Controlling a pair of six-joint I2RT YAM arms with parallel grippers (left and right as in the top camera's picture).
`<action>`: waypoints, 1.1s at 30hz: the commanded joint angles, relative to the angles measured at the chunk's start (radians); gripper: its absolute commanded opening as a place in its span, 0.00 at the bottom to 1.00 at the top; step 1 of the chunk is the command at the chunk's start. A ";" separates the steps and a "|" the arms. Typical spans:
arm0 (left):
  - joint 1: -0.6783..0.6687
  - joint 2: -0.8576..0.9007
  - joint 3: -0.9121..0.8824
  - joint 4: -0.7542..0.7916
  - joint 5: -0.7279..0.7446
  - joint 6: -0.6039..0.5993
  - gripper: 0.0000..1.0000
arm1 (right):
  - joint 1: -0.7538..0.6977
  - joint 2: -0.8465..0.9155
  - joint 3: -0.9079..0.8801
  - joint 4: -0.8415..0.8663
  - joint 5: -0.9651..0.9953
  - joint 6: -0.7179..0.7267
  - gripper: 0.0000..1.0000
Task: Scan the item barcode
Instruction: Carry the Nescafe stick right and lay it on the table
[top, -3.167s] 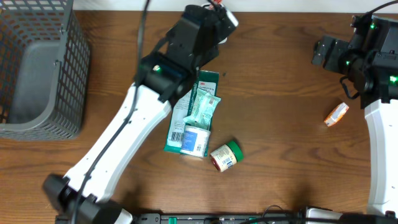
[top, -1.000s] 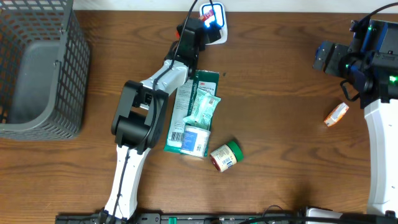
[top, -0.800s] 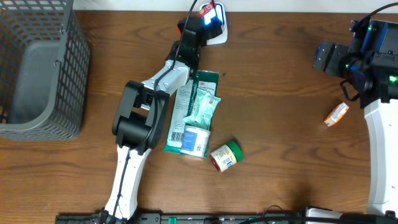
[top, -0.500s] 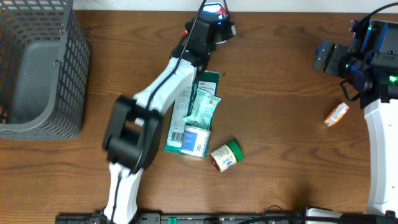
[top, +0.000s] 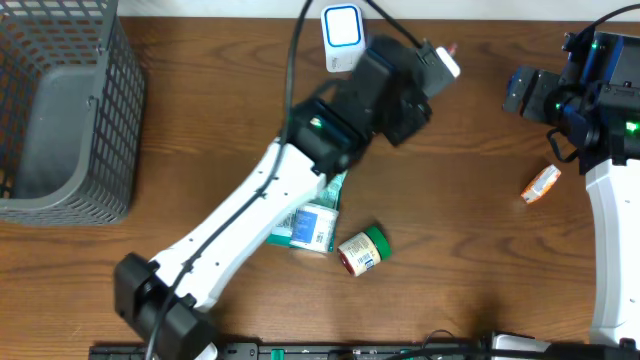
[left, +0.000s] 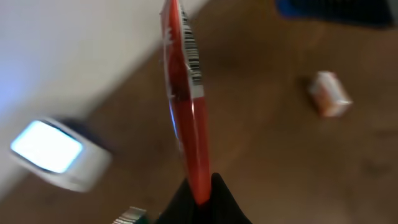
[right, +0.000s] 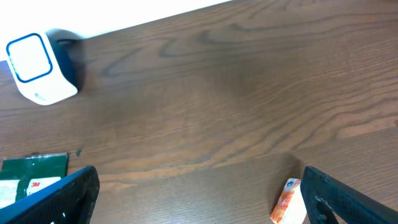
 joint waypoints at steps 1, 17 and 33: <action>-0.033 0.063 -0.046 -0.008 0.061 -0.278 0.08 | -0.004 -0.003 0.006 0.006 0.013 -0.014 0.99; -0.076 0.348 -0.050 0.150 0.315 -0.551 0.07 | -0.009 -0.014 0.006 -0.029 -0.044 0.015 0.99; -0.072 0.407 -0.042 0.335 0.293 -0.435 0.79 | -0.090 -0.017 0.006 -0.266 -0.185 0.015 0.99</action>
